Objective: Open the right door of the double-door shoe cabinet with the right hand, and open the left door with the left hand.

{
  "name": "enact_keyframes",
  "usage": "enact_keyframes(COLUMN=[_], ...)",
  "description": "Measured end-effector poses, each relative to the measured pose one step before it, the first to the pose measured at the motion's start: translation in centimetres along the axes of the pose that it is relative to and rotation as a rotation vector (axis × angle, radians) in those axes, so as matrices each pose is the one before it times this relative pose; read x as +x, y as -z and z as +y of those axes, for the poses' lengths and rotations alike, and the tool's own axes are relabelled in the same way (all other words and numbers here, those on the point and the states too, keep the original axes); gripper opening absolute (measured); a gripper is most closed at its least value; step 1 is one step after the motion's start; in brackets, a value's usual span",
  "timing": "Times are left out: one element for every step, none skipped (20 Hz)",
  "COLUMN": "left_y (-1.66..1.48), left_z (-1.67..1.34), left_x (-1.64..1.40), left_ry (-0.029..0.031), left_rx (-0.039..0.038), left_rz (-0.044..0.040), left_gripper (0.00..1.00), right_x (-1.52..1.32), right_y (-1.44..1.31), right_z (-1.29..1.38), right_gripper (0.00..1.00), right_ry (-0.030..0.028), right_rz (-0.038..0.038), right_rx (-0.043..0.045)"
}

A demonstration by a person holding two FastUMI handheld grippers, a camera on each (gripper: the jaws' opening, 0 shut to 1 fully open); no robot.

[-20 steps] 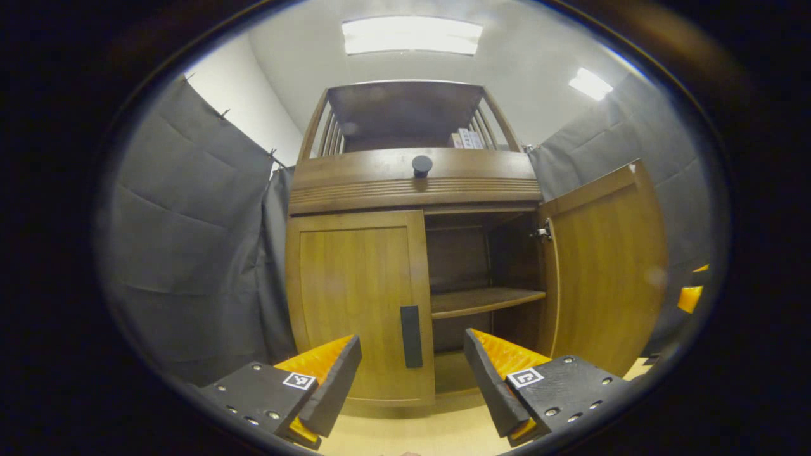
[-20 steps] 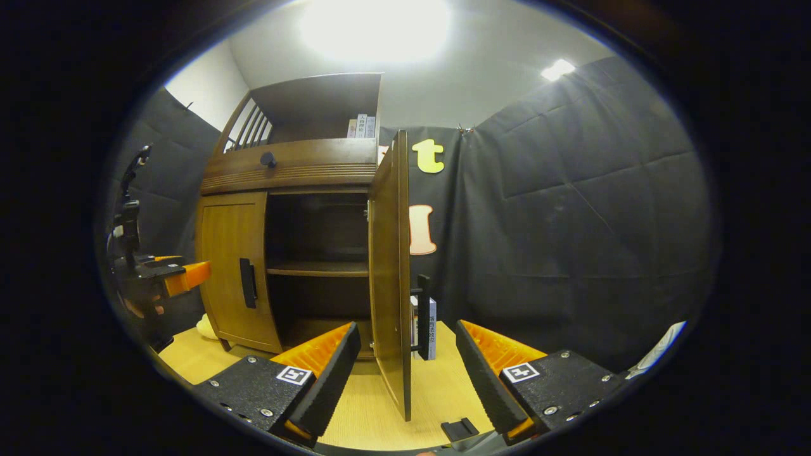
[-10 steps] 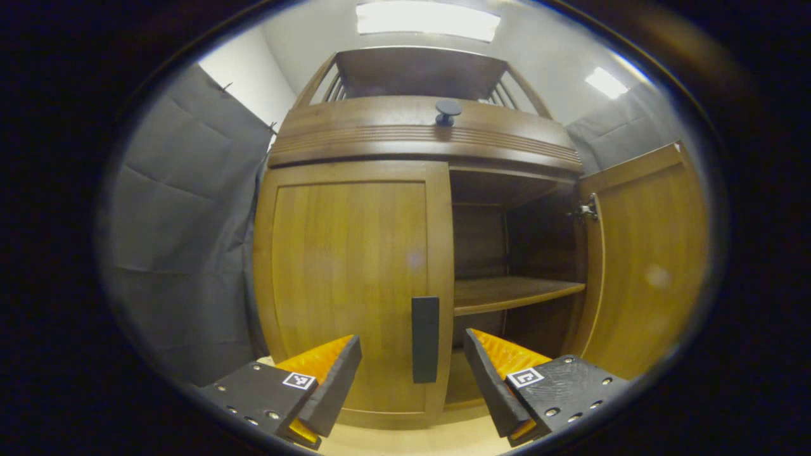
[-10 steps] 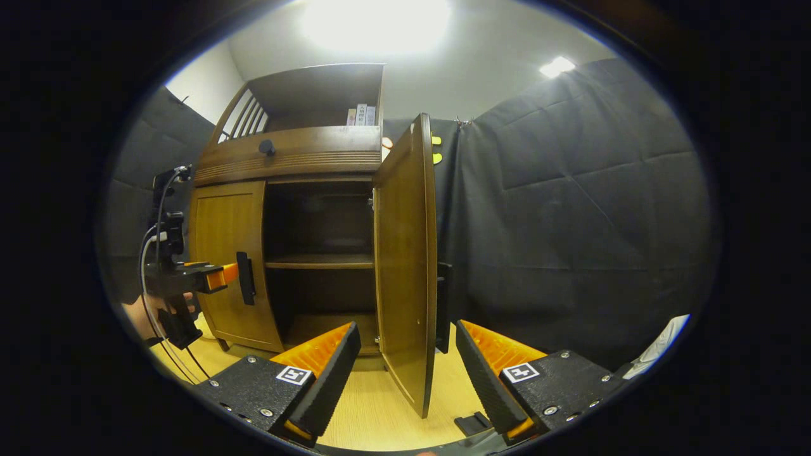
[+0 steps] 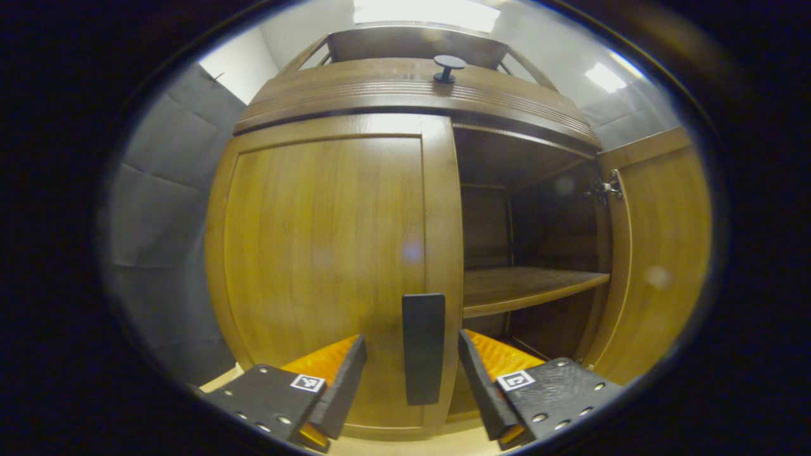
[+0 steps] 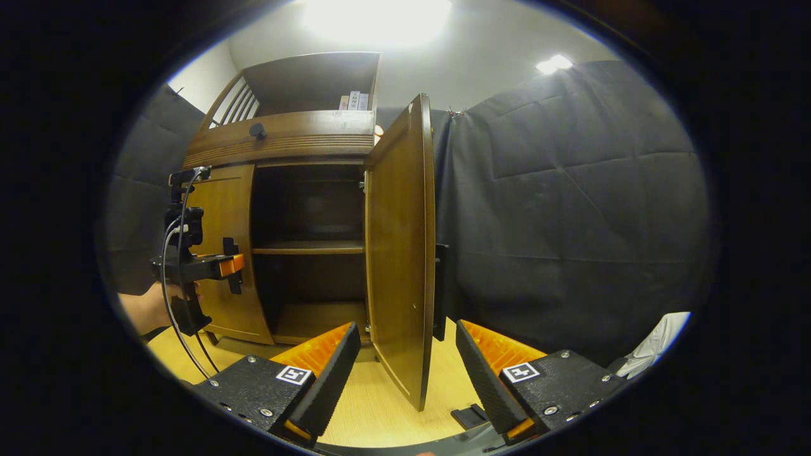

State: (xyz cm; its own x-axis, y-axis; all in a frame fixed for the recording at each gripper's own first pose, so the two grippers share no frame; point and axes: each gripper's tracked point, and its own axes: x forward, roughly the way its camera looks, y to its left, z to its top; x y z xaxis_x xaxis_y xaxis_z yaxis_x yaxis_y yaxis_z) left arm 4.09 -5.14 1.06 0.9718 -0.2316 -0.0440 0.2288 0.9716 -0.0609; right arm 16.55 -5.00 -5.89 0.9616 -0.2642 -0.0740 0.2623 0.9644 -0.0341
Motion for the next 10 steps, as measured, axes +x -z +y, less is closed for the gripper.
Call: enact_keyframes(left_y=[0.173,0.015,-0.132,0.136,0.43,0.311,-0.272,0.111,0.053,-0.023], left_z=[-0.299,-0.211,-0.286,-0.264,-0.047,0.01,0.151,0.054,-0.03,-0.029], left_x=[-0.251,-0.028,0.131,-0.057,-0.072,0.304,0.235,-0.193,-0.137,-0.29], left_ry=[0.00224,0.00257,0.00482,0.00485,0.00552,-0.00744,-0.0031,-0.0065,0.00014,0.00066], left_rx=[-0.01093,-0.00277,-0.0075,0.00814,0.0161,-0.0015,0.0097,-0.00951,-0.00495,-0.00411], left_rz=[0.00946,0.00181,-0.01002,0.01091,0.01381,-0.00264,0.00907,0.0083,0.00789,0.00602], left_gripper=[0.84,0.84,0.74,0.64,0.54,0.41,0.27,0.22,0.27,0.27], right_x=[-0.03,-0.166,-0.023,-0.079,-0.033,-0.165,-0.072,-0.128,-0.088,-0.212], right_y=[0.016,-0.094,0.009,-0.006,0.048,-0.004,-0.022,-0.057,0.028,-0.183], right_z=[-0.136,-0.115,-0.071,-0.196,-0.146,-0.1,0.045,-0.128,-0.035,-0.029], right_gripper=[0.94,0.93,0.94,0.92,0.92,0.92,0.92,0.93,0.93,0.93], right_ry=[0.00466,0.00361,0.00282,0.00296,0.00311,0.00031,0.00086,-0.0005,-0.00236,-0.00412], right_rz=[-0.00243,-0.00009,0.00092,0.00186,0.00135,-0.00032,0.00062,-0.00029,-0.00198,-0.00351], right_rx=[-0.00016,-0.00151,-0.00157,-0.00125,0.00204,0.00509,0.00396,0.00262,0.00213,0.00206])
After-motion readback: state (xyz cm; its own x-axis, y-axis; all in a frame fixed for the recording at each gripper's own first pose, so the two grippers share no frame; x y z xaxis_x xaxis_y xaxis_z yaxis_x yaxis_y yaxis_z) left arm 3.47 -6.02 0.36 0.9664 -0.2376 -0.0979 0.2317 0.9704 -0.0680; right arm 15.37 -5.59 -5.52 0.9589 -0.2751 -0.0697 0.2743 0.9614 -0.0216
